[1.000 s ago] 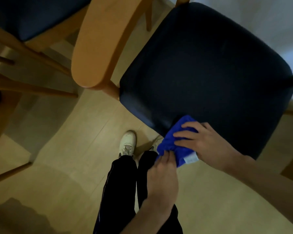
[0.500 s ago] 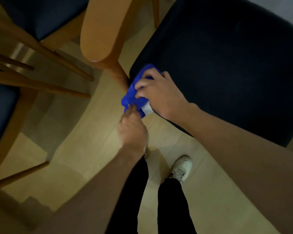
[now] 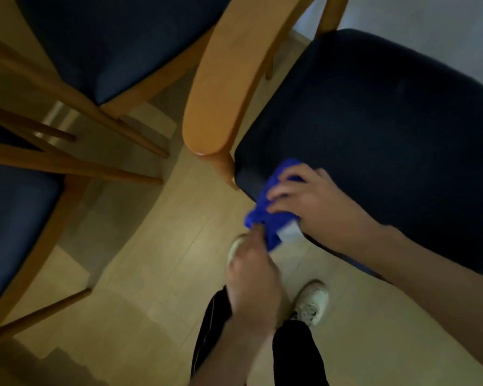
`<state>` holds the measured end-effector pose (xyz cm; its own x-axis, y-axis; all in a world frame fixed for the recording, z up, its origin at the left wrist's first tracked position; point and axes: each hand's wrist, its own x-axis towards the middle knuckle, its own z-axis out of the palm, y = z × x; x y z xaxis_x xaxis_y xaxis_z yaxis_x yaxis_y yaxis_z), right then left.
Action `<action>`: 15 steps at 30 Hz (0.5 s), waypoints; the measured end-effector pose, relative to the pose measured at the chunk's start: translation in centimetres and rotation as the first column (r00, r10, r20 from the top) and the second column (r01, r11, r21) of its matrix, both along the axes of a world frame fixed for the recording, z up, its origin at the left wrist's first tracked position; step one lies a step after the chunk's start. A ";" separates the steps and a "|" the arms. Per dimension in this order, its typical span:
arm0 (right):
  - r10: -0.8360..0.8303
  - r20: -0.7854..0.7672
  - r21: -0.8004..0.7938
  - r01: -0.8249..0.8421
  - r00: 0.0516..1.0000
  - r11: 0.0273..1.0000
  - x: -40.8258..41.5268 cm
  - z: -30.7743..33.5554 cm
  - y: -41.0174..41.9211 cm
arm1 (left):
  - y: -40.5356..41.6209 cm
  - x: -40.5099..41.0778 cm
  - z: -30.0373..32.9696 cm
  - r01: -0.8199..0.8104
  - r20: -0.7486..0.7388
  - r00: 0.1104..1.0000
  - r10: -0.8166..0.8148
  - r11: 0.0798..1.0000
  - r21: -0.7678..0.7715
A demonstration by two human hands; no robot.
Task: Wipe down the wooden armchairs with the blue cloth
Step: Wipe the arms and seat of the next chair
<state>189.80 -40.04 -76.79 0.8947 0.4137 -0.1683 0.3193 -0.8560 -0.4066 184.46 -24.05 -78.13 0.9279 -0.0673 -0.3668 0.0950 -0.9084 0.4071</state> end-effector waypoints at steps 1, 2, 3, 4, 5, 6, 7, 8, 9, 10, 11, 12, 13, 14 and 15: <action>-0.009 -0.009 -0.017 0.009 1.000 1.000 2.2 -0.4 1.2 | 0.7 1.9 -0.2 -0.055 0.052 0.997 0.054 0.998 0.018; -0.063 -0.022 -0.019 0.062 0.998 0.998 4.2 -1.0 2.3 | 1.1 3.8 -0.5 -0.094 0.075 0.993 0.091 0.995 0.024; -0.161 -0.038 0.004 0.161 0.986 0.987 5.6 -1.7 3.3 | 1.1 5.5 -1.0 -0.109 0.084 0.991 0.106 0.994 0.026; -0.279 -0.065 0.039 0.282 0.958 0.959 6.5 -2.3 3.9 | 0.6 6.6 -1.4 -0.098 0.085 0.992 0.094 0.995 0.036; -0.378 -0.088 0.080 0.385 0.922 0.919 6.9 -3.0 4.2 | -0.1 7.0 -1.8 -0.073 0.088 0.994 0.069 0.996 0.050; -0.430 -0.106 0.113 0.441 0.897 0.891 6.7 -3.5 4.0 | -0.9 6.8 -2.1 -0.054 0.087 0.995 0.048 0.996 0.066; -0.439 -0.123 0.135 0.453 0.890 0.881 6.0 -3.8 3.4 | -1.7 6.2 -2.1 -0.042 0.084 0.996 0.035 0.996 0.083; -0.423 -0.143 0.153 0.442 0.895 0.884 4.9 -3.9 2.4 | -2.3 5.2 -2.1 -0.028 0.092 0.996 0.019 0.996 0.090; -0.398 -0.156 0.170 0.421 0.904 0.891 3.5 -4.0 1.1 | -2.8 4.0 -2.1 -0.004 0.112 0.994 -0.006 0.996 0.085; -0.382 -0.170 0.181 0.409 0.909 0.894 1.7 -3.8 -0.3 | -3.3 2.5 -2.1 0.032 0.142 0.989 -0.043 0.996 0.079; -0.373 -0.187 0.177 0.404 0.909 0.897 -0.5 -3.5 -1.9 | -3.9 0.7 -2.2 0.081 0.166 0.982 -0.094 0.993 0.083; -0.366 -0.203 0.154 0.398 0.908 0.904 -2.9 -3.3 -3.3 | -4.7 -1.2 -2.1 0.133 0.163 0.976 -0.146 0.988 0.083; -0.357 -0.220 0.124 0.389 0.908 0.913 -5.5 -3.1 -4.7 | -5.7 -3.2 -1.9 0.177 0.135 0.973 -0.185 0.982 0.069; -0.348 -0.237 0.090 0.377 0.907 0.922 -8.0 -2.9 -5.9 | -7.1 -5.4 -1.8 0.213 0.086 0.973 -0.215 0.976 0.042; -0.343 -0.254 0.046 0.365 0.905 0.930 -10.5 -2.5 -7.1 | -8.6 -7.7 -1.6 0.254 0.021 0.967 -0.254 0.967 0.009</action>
